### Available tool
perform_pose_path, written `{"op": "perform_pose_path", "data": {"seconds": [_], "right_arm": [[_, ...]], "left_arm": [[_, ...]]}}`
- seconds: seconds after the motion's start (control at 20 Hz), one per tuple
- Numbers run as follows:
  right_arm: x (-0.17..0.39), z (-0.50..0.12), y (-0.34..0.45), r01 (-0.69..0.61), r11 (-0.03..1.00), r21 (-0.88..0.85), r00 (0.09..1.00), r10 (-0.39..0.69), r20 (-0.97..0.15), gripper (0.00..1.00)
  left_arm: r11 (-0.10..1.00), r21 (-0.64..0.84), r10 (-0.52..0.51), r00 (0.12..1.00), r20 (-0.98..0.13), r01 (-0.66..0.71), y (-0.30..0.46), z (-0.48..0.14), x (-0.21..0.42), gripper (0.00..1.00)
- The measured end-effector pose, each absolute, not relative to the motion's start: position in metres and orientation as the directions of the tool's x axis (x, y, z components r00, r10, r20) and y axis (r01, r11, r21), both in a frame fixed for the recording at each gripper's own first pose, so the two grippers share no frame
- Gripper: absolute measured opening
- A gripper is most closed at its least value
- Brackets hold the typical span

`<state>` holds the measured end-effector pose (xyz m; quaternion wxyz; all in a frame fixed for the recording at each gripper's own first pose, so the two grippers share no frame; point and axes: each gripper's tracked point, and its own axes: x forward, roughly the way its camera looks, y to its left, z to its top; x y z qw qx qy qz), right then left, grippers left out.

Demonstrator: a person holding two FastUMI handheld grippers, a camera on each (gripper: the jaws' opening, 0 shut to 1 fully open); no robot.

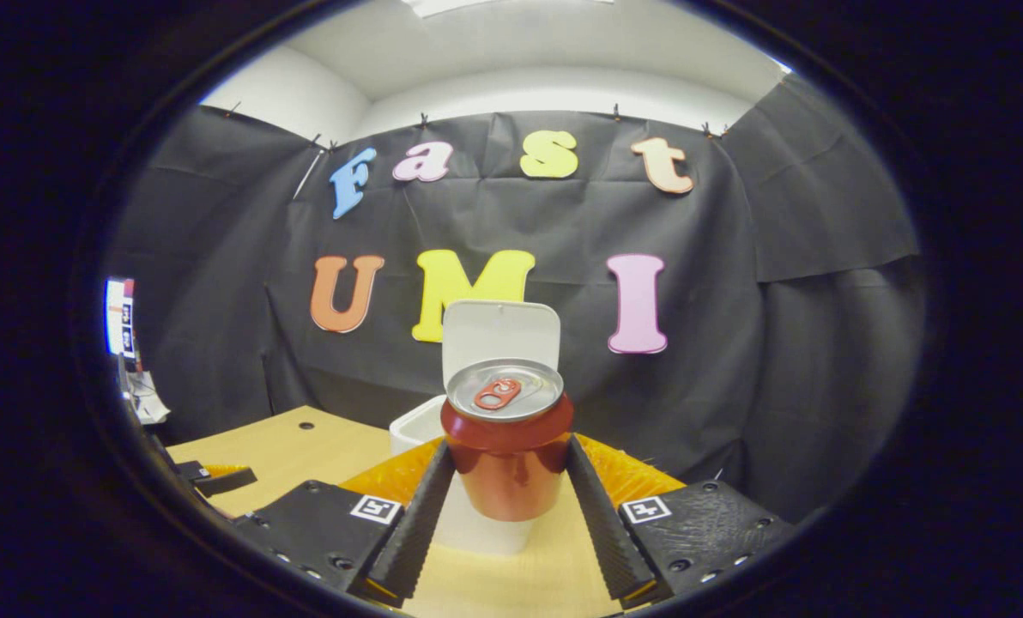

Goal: Press the lid of the desktop garbage bin to open it, pick up the crumpled paper on the desktop and throw it into the bin, then pick up the pop can on the desktop and drop it into the bin, and finally close the garbage bin lid.

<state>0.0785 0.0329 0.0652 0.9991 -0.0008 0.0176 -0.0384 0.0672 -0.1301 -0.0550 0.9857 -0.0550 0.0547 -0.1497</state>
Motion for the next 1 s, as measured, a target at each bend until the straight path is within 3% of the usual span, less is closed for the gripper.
{"op": "perform_pose_path", "data": {"seconds": [0.45,0.65,0.85,1.0], "right_arm": [[0.148,0.124,0.048,0.026,0.999,0.034,0.998,-0.023,-0.062,0.78],[0.193,0.122,0.045,0.072,0.997,0.007,0.995,-0.071,-0.076,0.78],[0.249,0.110,0.055,0.042,0.996,0.078,0.993,-0.034,-0.112,0.79],[0.293,0.097,0.041,0.113,0.991,0.066,0.983,-0.102,-0.151,0.78]], "left_arm": [[0.947,-0.145,-0.305,0.945,-0.116,0.287,-0.125,-0.067,0.066,0.99],[0.951,-0.138,-0.290,0.952,-0.100,0.275,-0.120,-0.064,0.066,0.99],[0.954,-0.149,-0.279,0.954,-0.110,0.261,-0.114,-0.069,0.069,0.99],[0.959,-0.140,-0.265,0.956,-0.126,0.247,-0.109,-0.074,0.070,0.99]]}}
